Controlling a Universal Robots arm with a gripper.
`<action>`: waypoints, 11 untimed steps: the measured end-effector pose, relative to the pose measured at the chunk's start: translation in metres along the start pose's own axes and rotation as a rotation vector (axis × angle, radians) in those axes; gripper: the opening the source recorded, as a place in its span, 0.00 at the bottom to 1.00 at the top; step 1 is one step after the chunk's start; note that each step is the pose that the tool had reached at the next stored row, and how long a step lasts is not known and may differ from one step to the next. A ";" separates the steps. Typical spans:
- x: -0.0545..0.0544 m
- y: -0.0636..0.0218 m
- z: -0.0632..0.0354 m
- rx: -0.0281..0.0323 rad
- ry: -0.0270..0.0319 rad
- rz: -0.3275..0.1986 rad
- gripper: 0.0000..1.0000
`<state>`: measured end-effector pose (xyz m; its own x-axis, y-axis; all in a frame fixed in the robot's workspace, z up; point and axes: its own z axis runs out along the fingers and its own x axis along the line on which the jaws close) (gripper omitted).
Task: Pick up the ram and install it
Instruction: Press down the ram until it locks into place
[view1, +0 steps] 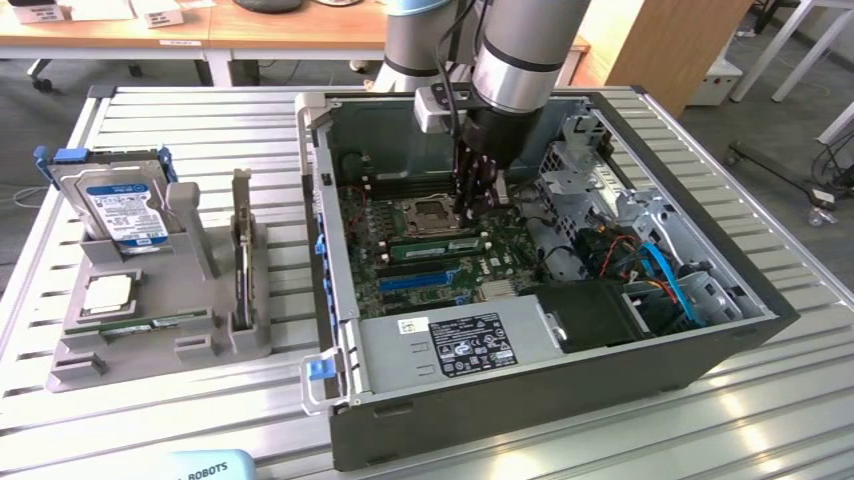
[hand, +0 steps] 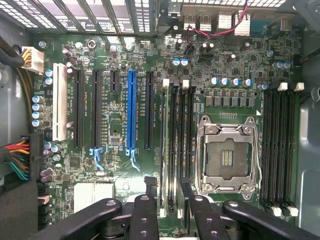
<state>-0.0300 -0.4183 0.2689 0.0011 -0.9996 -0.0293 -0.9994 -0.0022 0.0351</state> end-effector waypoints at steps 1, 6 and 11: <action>0.000 0.0000 0.0000 0.0000 0.0000 0.000 0.31; 0.000 0.0000 0.0000 0.0000 0.0000 0.000 0.11; 0.000 0.0000 0.0000 0.0000 0.0000 0.000 0.10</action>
<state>-0.0299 -0.4183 0.2689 0.0012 -0.9996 -0.0292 -0.9994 -0.0022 0.0351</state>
